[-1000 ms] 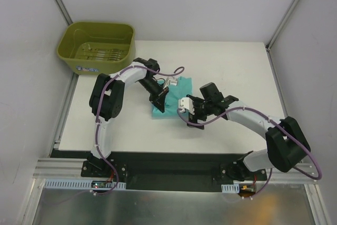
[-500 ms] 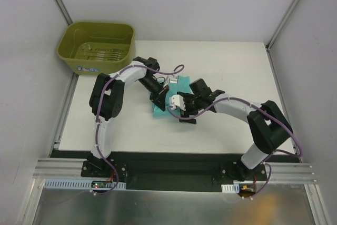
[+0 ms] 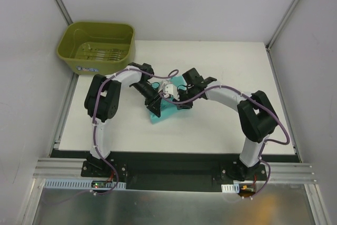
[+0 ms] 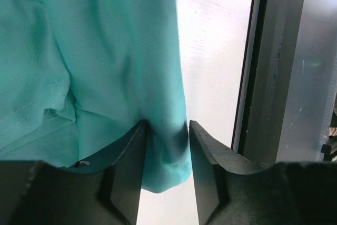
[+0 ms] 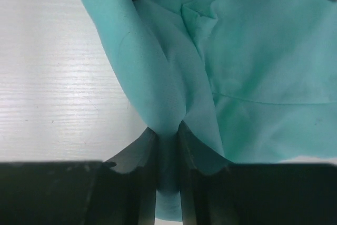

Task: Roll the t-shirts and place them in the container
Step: Roll the T-shirt to the center of the board.

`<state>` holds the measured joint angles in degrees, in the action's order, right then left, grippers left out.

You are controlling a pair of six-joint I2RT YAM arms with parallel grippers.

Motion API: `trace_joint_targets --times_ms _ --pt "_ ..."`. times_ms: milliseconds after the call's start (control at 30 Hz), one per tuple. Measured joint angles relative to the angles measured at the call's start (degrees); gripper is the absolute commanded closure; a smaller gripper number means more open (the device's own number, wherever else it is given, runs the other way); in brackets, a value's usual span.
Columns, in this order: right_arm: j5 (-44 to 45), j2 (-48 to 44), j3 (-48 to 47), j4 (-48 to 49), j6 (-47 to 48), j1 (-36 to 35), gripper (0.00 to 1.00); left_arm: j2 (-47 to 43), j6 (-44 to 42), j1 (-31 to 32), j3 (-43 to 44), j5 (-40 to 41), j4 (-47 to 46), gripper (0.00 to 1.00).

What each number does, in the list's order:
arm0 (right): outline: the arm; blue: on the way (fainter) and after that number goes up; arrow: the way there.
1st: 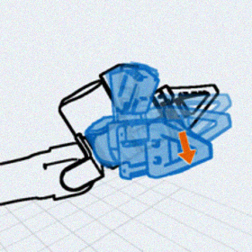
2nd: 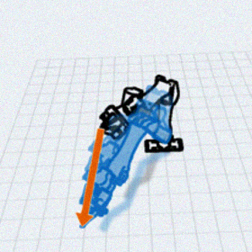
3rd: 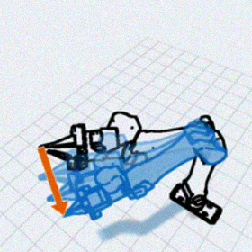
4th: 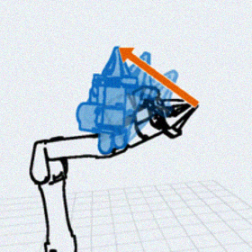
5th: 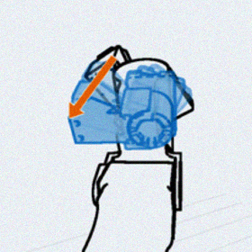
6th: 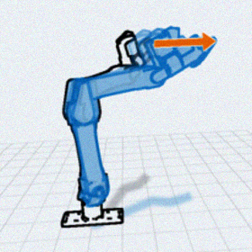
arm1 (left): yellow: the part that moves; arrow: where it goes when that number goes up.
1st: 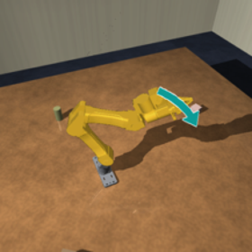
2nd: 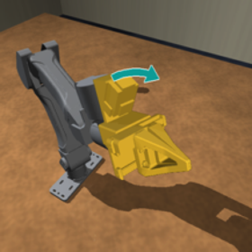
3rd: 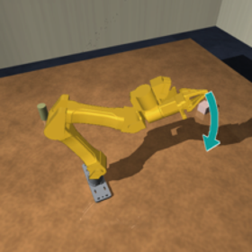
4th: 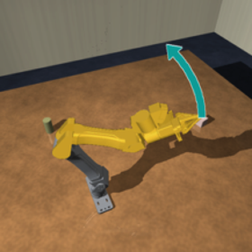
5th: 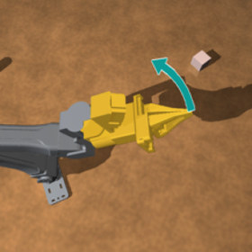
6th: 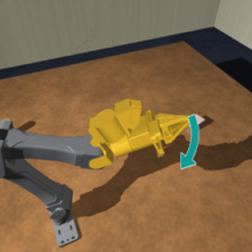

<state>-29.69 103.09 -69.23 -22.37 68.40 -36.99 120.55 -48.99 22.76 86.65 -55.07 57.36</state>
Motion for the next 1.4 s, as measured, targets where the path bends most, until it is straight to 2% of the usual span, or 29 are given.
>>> trace_joint_targets --times_ms 33,167,433,600,800,933,1100,1267,1400 --pt "-0.5 0.8 -1.4 -1.4 -0.5 0.2 0.80 -1.1 0.0 0.0 -1.5 0.0 -0.8 0.55" --pt "-2.7 3.0 -5.3 -6.1 -1.5 0.5 0.81 -4.5 1.4 -0.1 -4.5 0.9 -3.9 0.53" --pt "-3.9 5.0 -8.5 -11.0 -4.4 0.9 0.81 -5.6 6.4 -0.7 -6.5 1.6 -9.2 0.51" --pt "-5.1 5.5 -9.3 -13.1 -6.0 0.9 0.81 -7.7 11.2 -1.0 -10.0 2.9 -12.3 0.54" --pt "-5.7 6.1 -10.3 -15.9 -7.1 1.9 0.82 -8.0 22.1 -6.8 -7.2 3.1 -16.4 0.52" --pt "-8.6 10.7 -16.8 -22.0 -8.2 3.6 0.82 -11.9 25.0 -10.1 -6.3 5.7 -20.9 0.52" --pt "-13.2 19.5 -28.2 -31.3 -9.4 7.3 0.83 -22.1 22.4 -7.6 -10.1 9.5 -26.5 0.48" --pt "-17.6 27.9 -37.8 -38.9 -12.1 10.3 0.82 -33.8 13.8 0.0 -23.8 15.5 -33.4 0.48" --pt "-20.6 31.9 -40.5 -42.0 -15.1 11.5 0.82 -37.2 6.8 5.4 -32.9 20.3 -38.4 0.47"
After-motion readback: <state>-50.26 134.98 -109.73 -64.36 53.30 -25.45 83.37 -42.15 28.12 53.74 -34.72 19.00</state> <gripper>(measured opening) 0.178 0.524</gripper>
